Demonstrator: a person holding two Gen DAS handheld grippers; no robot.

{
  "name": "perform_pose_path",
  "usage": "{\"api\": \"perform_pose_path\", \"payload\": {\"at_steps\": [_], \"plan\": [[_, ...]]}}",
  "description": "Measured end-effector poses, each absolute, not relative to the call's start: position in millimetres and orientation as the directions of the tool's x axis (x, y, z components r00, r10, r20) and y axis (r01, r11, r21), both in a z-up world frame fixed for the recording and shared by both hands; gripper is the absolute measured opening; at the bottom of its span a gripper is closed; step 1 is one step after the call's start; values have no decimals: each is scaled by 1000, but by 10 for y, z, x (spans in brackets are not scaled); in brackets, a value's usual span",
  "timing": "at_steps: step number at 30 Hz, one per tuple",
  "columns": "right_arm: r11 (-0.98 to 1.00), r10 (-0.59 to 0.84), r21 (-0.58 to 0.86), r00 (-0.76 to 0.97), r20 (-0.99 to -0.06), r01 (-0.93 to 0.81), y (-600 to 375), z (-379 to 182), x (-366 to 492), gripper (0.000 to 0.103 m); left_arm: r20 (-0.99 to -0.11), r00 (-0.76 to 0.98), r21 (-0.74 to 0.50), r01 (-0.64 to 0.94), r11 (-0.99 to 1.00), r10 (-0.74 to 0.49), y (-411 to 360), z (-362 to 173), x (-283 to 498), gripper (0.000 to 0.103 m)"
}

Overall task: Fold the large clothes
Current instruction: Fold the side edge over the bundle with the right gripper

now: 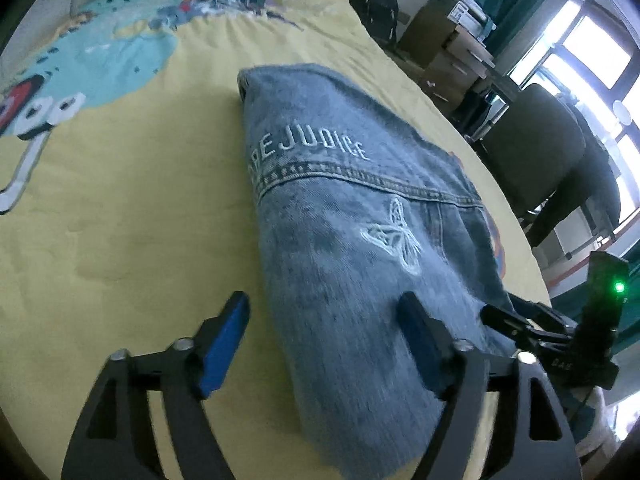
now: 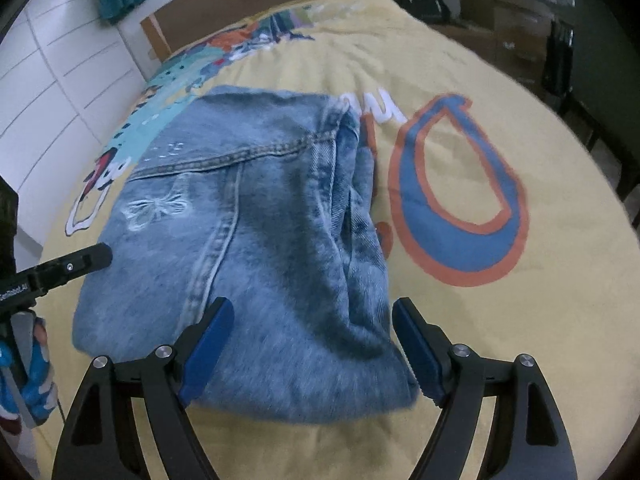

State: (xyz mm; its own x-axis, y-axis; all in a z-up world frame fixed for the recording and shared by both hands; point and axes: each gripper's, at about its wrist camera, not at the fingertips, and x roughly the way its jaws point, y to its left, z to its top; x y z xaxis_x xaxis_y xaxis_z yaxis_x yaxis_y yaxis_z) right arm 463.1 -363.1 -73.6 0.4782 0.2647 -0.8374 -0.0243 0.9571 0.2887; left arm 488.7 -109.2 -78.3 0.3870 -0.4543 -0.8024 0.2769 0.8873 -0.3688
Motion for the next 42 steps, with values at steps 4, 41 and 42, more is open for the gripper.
{"api": "perform_pose_path", "payload": {"at_steps": [4, 41, 42], "plan": [[948, 296, 316, 433, -852, -25, -3625, -895, 4801, 82, -809, 343, -395, 286, 873, -478, -1136, -875, 5039, 81], [661, 706, 746, 404, -581, -82, -2838, -1096, 5070, 39, -724, 396, -502, 259, 825, -565, 505, -777, 4739, 47], [667, 694, 743, 418, -586, -64, -2922, -1108, 5060, 47, -719, 406, -498, 264, 826, -564, 528, -777, 4680, 48]]}}
